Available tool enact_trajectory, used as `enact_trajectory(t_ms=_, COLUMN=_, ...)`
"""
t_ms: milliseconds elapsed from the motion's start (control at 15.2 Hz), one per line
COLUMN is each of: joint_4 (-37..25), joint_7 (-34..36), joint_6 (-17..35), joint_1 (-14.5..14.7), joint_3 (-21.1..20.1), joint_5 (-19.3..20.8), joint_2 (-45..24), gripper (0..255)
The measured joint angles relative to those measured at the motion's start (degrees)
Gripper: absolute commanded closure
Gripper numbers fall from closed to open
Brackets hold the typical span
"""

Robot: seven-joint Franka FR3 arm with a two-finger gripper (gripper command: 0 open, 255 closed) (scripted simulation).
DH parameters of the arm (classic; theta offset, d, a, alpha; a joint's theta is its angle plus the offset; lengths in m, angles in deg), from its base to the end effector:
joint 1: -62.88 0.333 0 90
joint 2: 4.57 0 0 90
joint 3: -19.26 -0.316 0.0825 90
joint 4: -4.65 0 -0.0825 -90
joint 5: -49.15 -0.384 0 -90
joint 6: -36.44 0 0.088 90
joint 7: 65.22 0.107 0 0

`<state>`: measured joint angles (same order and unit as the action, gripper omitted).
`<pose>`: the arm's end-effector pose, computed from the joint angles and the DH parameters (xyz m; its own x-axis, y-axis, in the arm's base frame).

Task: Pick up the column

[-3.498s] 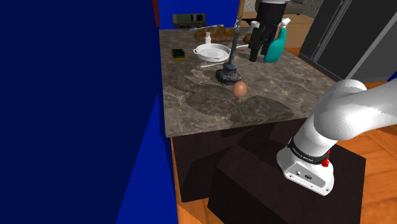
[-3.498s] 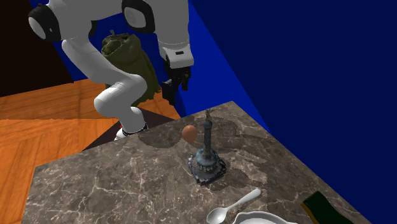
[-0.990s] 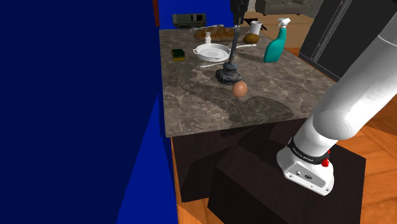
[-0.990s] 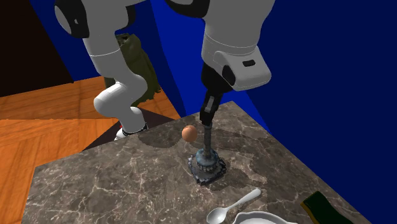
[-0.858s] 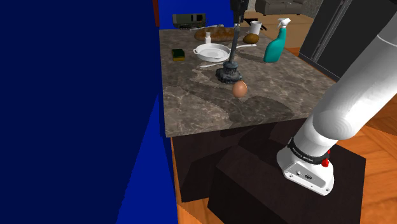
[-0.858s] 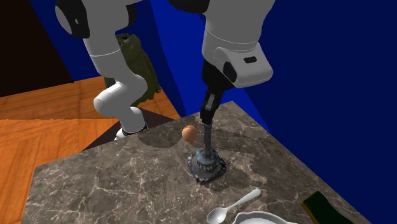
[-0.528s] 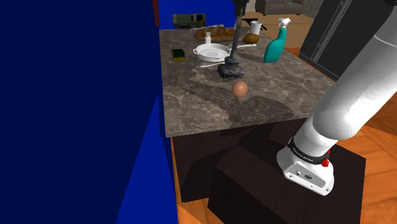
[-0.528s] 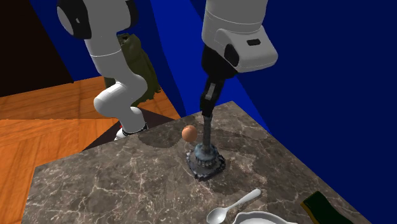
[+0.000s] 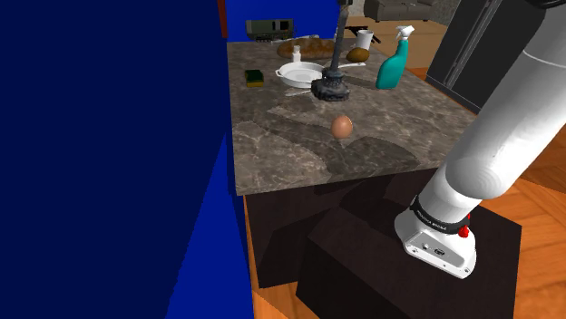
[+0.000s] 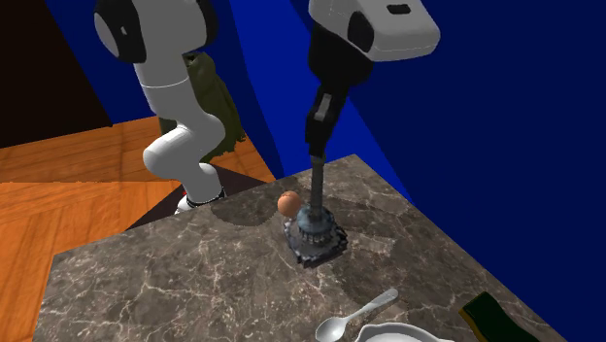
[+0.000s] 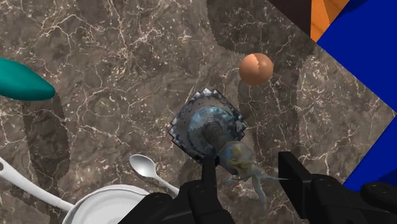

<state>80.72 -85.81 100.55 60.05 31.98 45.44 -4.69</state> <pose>0.4840 -0.1255 0.6979 0.9776 0.1196 -0.1731 0.0974 -0.9865 -0.1317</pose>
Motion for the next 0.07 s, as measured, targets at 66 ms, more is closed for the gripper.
enact_trajectory(t_ms=66, joint_4=-1.0, joint_7=0.0, joint_6=-0.6, joint_1=-0.1, joint_3=0.0, joint_5=-0.1, joint_2=-0.4, gripper=255)
